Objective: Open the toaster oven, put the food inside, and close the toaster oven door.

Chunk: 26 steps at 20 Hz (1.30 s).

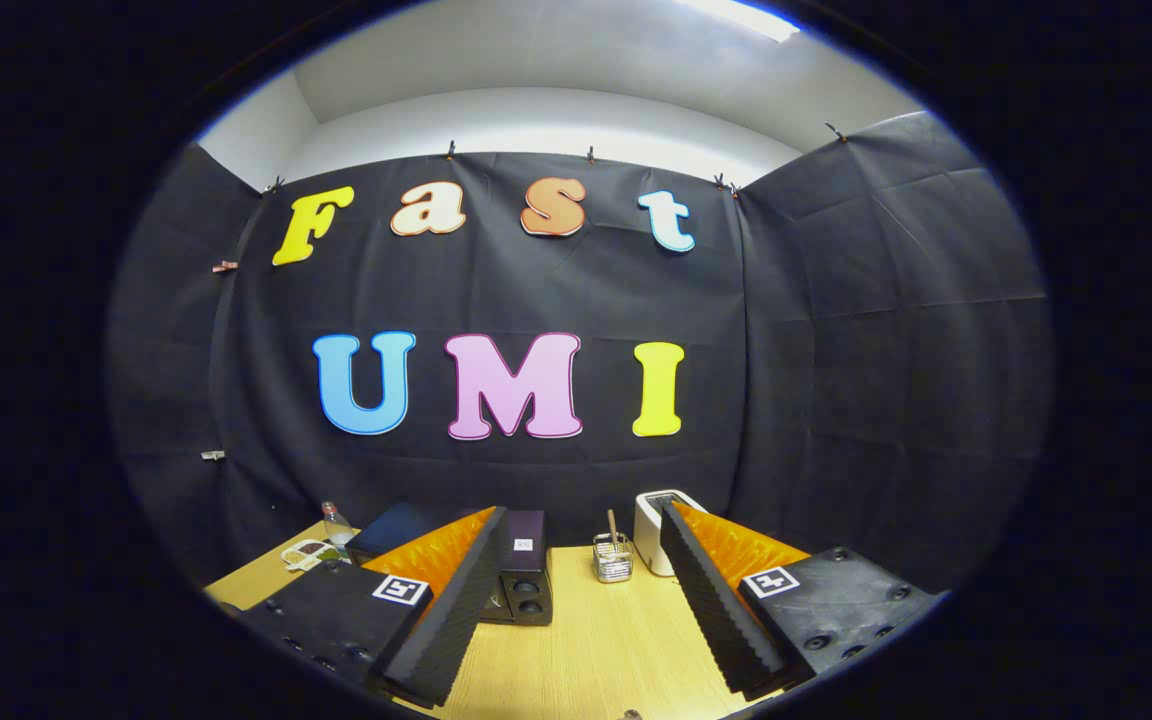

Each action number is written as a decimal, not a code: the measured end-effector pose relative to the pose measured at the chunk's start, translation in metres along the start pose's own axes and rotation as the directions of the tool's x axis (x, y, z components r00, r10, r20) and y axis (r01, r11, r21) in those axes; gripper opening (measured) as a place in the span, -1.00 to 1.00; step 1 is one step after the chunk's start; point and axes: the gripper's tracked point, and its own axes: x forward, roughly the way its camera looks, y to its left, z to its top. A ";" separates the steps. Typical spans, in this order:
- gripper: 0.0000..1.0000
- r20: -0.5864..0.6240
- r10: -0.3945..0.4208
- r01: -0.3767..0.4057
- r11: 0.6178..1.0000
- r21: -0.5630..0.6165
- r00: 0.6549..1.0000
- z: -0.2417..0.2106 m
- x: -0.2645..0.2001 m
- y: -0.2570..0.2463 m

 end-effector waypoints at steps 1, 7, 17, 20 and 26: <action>0.96 0.000 0.012 -0.012 1.000 0.014 1.000 -0.001 0.003 0.002; 0.96 0.021 0.050 -0.049 0.998 -0.038 0.999 0.002 0.023 0.005; 0.97 -0.039 0.088 -0.089 0.996 -0.018 0.995 -0.018 0.024 0.019; 0.97 -0.042 0.090 -0.091 0.996 -0.016 0.995 -0.017 0.023 0.022; 0.97 -0.059 0.085 -0.086 0.996 -0.015 0.995 -0.020 0.019 0.023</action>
